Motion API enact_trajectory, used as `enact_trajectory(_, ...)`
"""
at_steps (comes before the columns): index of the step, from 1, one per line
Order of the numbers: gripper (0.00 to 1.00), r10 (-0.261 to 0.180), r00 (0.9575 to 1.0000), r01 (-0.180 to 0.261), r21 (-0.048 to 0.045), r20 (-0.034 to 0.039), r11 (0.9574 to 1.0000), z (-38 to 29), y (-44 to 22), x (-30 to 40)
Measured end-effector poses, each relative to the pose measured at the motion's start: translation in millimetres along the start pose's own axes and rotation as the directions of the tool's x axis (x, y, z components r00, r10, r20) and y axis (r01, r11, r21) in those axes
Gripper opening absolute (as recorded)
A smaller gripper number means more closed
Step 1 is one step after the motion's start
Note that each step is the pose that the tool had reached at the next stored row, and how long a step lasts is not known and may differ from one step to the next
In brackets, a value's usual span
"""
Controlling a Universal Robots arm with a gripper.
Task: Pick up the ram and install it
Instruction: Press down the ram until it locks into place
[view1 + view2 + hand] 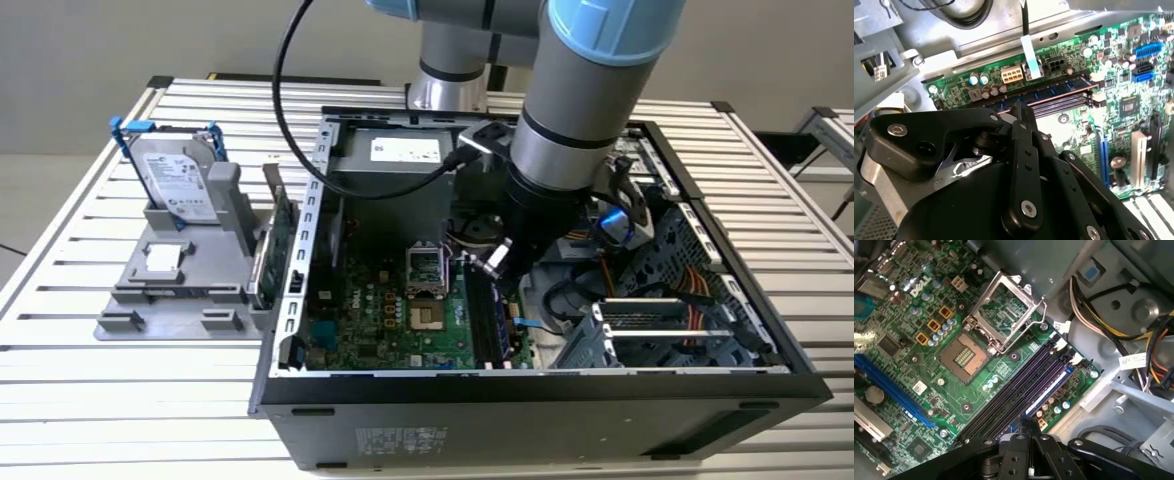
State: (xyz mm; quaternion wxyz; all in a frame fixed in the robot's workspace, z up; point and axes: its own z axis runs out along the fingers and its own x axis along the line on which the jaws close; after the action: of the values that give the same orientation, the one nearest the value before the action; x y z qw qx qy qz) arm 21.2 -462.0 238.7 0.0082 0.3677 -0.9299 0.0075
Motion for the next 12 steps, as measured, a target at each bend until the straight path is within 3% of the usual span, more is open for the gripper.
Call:
enact_trajectory(6, 0.0, -0.066, 0.9978, 0.066, 0.0014, 0.0005, 0.9978, 0.9, 0.3, 0.3)
enact_trajectory(12, 0.0, -0.127, 0.9919, 0.127, 0.0025, 0.0011, 0.9919, 1.6, 0.8, 0.1)
